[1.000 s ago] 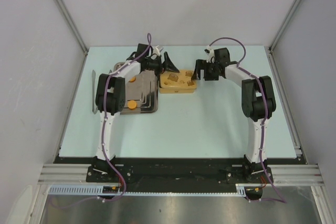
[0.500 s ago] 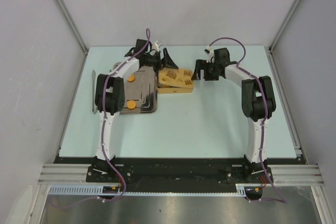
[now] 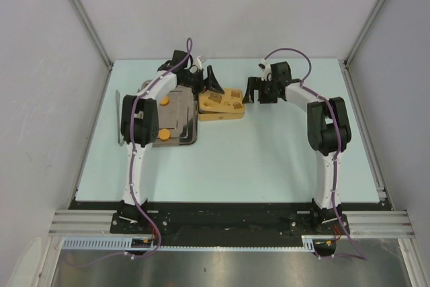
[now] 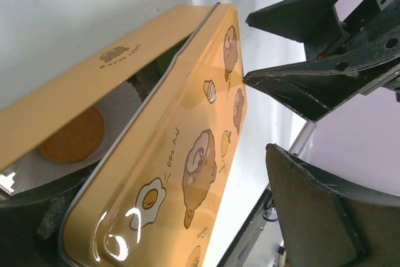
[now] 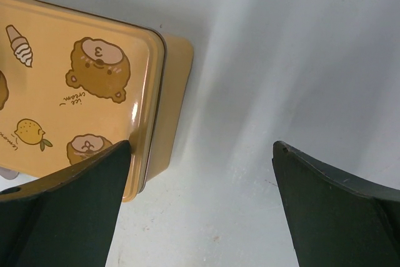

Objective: Pack the cookies

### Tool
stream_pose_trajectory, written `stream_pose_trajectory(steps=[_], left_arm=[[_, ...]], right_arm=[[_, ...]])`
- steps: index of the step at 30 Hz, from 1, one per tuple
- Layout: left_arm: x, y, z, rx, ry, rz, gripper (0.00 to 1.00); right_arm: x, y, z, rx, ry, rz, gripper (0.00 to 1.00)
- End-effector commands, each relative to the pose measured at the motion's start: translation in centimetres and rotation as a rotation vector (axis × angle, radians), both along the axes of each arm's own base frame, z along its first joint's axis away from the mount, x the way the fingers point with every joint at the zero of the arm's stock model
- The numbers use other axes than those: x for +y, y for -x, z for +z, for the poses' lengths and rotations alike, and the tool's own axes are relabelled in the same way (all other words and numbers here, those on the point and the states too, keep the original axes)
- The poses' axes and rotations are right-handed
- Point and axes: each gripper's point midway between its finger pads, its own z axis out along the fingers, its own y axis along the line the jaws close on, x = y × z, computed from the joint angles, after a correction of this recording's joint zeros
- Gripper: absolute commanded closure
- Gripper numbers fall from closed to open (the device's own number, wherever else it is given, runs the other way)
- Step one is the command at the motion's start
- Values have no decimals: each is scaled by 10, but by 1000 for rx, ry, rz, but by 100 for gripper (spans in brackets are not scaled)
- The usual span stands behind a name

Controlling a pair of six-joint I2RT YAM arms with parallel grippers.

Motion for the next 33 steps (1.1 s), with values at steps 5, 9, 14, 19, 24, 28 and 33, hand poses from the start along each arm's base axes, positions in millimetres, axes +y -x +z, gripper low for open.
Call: stream_pose_trajectory(steps=[5,9,14,19,24,28,33], left_arm=[[20,-5,36,-112,-84,9,11],[24,-3,35,-103,-118,6,11],[29,-4,35,-109,-156,13,10],[33,-3,35,-112,-182,19,10],[35,0,34,-97,-194,23,10],[37,-2,34,-104,-208,28,10],[38,-4,32,-109,-221,30,10]], right_arm=[[0,-4,-13,6,46,-3,1],[3,-3,-13,4,48,3,1],[3,-3,-13,3,50,5,1],[4,-2,-14,4,51,7,1],[6,-1,-14,7,49,11,1],[5,-2,-13,4,44,8,1],[5,-2,-14,8,45,10,1]])
